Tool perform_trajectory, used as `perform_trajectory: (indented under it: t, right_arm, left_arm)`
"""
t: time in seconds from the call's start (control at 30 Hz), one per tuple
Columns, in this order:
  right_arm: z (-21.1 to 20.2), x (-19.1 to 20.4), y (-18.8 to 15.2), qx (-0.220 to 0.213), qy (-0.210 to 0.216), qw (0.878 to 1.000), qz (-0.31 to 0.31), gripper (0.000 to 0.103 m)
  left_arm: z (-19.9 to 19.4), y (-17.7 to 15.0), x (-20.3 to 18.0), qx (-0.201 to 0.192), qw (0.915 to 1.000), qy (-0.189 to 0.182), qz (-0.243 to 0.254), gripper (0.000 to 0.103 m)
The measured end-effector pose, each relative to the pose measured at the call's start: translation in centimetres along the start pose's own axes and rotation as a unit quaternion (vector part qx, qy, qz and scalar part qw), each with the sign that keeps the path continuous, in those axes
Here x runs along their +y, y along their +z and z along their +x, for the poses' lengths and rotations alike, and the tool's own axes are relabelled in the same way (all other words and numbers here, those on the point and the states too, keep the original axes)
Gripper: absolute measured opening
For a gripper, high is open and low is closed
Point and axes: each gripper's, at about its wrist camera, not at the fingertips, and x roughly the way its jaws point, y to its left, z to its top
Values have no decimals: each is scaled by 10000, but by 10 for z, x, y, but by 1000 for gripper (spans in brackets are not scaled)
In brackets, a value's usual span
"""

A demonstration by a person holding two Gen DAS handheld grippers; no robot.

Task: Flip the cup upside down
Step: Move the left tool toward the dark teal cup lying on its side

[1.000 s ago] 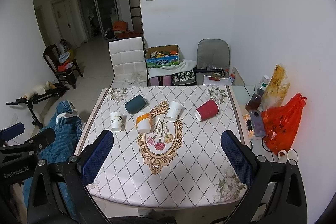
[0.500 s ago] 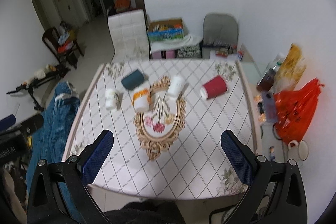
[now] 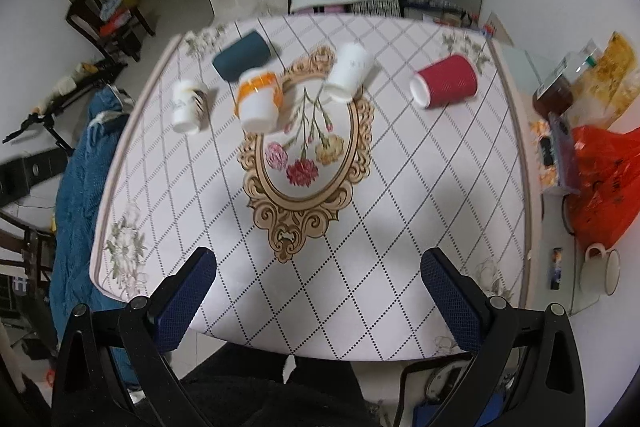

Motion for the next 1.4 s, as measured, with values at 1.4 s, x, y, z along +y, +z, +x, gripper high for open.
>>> perform_trajectory:
  t: [1.4]
  right_arm:
    - [235, 15, 112, 1874, -704, 9726, 1182, 103]
  left_arm:
    - [276, 230, -150, 877, 9117, -58, 4013, 99]
